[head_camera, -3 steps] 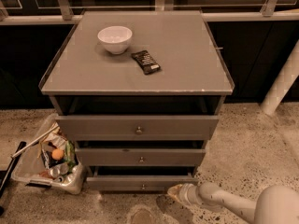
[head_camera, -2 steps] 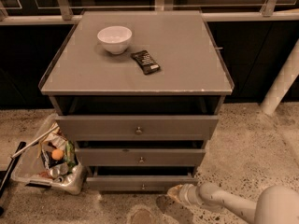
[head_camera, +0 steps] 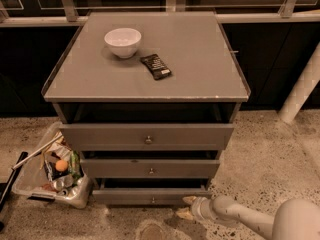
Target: Close bottom drawer
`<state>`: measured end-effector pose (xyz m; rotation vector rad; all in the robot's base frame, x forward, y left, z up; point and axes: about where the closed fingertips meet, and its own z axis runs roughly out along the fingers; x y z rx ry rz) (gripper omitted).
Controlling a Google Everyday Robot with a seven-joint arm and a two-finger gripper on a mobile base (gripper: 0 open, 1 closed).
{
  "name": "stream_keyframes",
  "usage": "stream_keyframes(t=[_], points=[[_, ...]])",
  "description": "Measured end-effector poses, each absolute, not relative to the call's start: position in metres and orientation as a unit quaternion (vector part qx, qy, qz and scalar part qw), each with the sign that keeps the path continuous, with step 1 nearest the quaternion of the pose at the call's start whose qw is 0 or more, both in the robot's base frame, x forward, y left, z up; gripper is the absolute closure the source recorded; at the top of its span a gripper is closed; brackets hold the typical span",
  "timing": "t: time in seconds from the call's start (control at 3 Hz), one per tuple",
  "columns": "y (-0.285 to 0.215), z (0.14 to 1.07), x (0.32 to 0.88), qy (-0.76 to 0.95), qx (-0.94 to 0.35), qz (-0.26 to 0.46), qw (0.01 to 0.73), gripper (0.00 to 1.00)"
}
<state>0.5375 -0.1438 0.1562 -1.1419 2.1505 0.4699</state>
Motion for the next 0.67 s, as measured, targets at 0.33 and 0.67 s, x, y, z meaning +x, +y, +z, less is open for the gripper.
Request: stream_keyframes(t=[0.33,0.67], points=[[-0.1437,0.1561,0.5375,0.82,-0.436,0.179,0.325,0.0],[-0.1437,0.1561,0.5375,0.82,-0.436,0.179,0.325,0.0]])
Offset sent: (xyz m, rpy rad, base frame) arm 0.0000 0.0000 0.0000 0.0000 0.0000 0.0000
